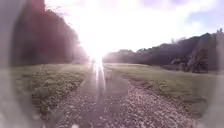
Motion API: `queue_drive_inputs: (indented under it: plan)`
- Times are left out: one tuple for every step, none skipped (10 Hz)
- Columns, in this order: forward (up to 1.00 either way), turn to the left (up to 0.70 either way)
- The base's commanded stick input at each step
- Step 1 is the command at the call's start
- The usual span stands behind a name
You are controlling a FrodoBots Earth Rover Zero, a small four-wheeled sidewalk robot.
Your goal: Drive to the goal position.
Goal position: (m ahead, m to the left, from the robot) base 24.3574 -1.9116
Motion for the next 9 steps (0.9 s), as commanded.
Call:
queue_drive_inputs:
  plan:
    - [0.85,0.00]
    - [0.85,0.00]
    - [0.85,0.00]
    - [0.85,0.00]
    - [0.85,0.00]
    - [0.85,0.00]
    - [0.85,0.00]
    - [0.85,0.00]
    - [0.85,0.00]
